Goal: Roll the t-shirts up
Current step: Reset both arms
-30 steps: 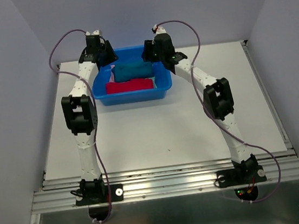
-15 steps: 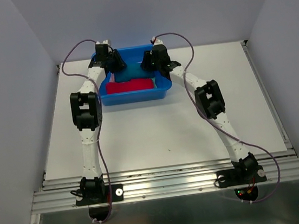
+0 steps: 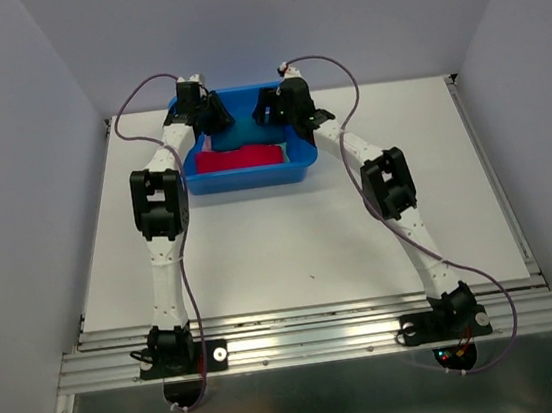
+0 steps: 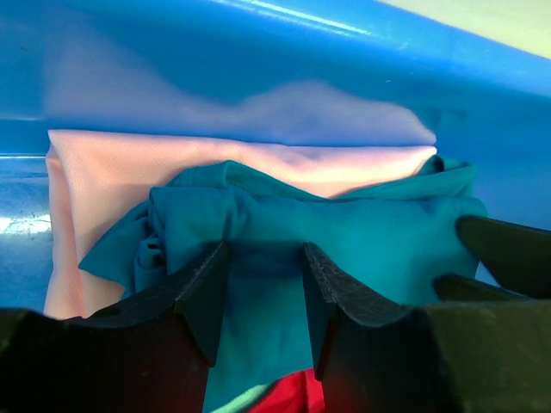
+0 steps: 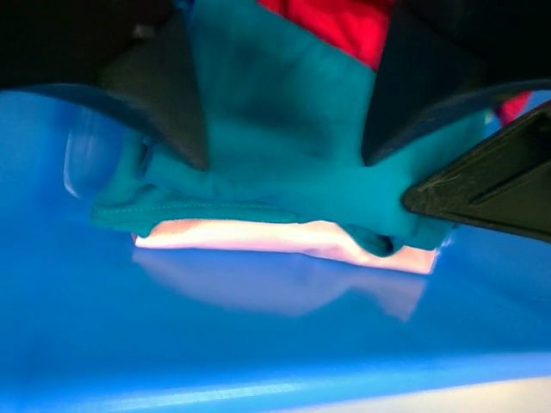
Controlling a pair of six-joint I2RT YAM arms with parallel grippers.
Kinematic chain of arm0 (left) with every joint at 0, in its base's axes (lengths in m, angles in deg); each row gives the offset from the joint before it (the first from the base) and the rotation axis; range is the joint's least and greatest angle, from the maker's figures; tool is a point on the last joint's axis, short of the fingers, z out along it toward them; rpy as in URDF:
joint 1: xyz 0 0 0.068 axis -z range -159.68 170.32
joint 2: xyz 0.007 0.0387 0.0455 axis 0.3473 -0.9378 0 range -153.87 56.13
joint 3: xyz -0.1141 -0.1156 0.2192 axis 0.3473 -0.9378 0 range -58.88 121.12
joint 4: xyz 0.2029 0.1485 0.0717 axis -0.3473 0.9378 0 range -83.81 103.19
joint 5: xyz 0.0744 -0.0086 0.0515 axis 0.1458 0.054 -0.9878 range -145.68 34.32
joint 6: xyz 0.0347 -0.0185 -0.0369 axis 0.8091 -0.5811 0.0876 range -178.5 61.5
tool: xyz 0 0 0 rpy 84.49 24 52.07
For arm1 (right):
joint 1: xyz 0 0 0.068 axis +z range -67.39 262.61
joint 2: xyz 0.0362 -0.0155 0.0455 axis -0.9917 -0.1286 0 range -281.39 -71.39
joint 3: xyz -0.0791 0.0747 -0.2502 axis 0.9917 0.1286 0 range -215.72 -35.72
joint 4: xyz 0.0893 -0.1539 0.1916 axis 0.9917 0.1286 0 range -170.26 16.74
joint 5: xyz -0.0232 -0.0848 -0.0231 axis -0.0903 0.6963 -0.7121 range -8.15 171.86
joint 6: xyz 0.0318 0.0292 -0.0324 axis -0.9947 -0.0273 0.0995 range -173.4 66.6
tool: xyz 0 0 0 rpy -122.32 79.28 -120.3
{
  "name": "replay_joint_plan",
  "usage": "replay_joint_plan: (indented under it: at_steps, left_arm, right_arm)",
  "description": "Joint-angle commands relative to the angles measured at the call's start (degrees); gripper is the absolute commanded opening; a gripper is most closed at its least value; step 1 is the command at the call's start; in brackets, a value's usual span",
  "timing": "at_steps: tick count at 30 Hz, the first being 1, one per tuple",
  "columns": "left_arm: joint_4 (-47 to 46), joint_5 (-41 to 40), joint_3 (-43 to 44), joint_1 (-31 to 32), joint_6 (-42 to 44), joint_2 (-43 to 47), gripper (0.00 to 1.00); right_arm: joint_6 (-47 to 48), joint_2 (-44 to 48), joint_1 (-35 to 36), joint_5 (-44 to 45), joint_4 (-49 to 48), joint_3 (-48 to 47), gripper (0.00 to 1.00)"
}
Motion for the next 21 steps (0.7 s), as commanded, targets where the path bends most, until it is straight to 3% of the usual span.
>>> replay_joint_plan:
  at_steps: [1,4,7,10,16,21]
  left_arm:
    - [-0.57,1.02,1.49,0.41,0.87,9.01,0.51]
    - [-0.48,1.02,-0.36,0.58,0.96,13.49,0.56]
    - [-0.48,0.32,-4.04,0.85,1.57,19.28,0.72]
    - [-0.39,-0.82,-9.23,1.02,2.63,26.31,0.8]
    - [-2.76,-4.42,-25.57,1.55,3.51,42.22,0.81]
    - [-1.62,-6.97,-34.1,1.46,4.03,50.57,0.81]
  right_arm:
    - [0.34,9.55,-0.51,-0.18,-3.2,0.53,0.85]
    - [0.52,14.11,-0.51,1.13,-0.65,2.72,0.99]
    - [0.52,20.18,-0.51,4.98,2.68,7.45,1.0]
    - [-0.36,26.59,-0.51,9.82,8.05,12.56,1.0]
    - [-4.05,43.79,-0.51,24.84,17.9,28.46,1.0]
    - [-7.56,58.38,-0.51,33.12,21.33,49.61,1.0]
